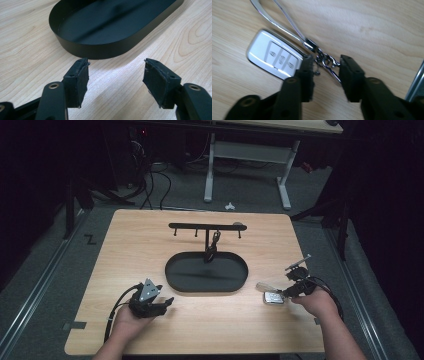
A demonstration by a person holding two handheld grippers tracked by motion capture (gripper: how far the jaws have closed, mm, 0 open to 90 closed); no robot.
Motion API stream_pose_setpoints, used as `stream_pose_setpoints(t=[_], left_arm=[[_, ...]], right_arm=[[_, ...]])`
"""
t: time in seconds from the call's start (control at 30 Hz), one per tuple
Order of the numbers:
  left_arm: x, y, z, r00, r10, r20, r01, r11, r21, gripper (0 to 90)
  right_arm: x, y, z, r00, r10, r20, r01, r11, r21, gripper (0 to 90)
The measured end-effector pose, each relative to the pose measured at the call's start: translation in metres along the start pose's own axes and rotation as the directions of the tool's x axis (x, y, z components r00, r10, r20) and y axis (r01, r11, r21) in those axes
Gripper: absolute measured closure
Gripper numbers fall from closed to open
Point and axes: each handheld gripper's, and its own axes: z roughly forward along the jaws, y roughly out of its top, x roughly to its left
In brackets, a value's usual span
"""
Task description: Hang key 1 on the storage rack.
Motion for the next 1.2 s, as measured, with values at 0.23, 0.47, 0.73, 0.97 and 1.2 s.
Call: stream_pose_setpoints(t=[0.23, 0.47, 0.73, 0.97, 1.2], left_arm=[[0.0, -0.001, 0.001, 1.0, -0.001, 0.001, 0.001, 1.0, 0.007, 37.3], [0.0, -0.002, 0.002, 1.0, -0.006, 0.001, 0.006, 0.9999, 0.013, 37.3], [0.001, -0.002, 0.002, 1.0, -0.006, 0.001, 0.006, 0.9999, 0.015, 37.3], [0.0, -0.002, 0.002, 1.0, -0.005, 0.005, 0.005, 0.9999, 0.012, 37.3], [-0.001, -0.001, 0.003, 0.9999, 0.002, 0.01, -0.002, 0.9999, 0.017, 37.3]], right_arm=[[-0.011, -0.01, 0.009, 0.9994, -0.033, 0.007, 0.033, 0.999, 0.026, 51.1], [-0.017, -0.008, 0.013, 0.9985, -0.055, 0.009, 0.055, 0.998, 0.016, 48.1], [-0.016, -0.01, 0.018, 0.9978, -0.03, -0.059, 0.03, 1.0, -0.002, 70.0], [-0.012, -0.012, 0.016, 0.9974, -0.005, -0.072, 0.007, 1.0, 0.028, 70.6], [-0.014, -0.016, 0.015, 0.991, 0.045, -0.126, -0.042, 0.999, 0.024, 71.1]])
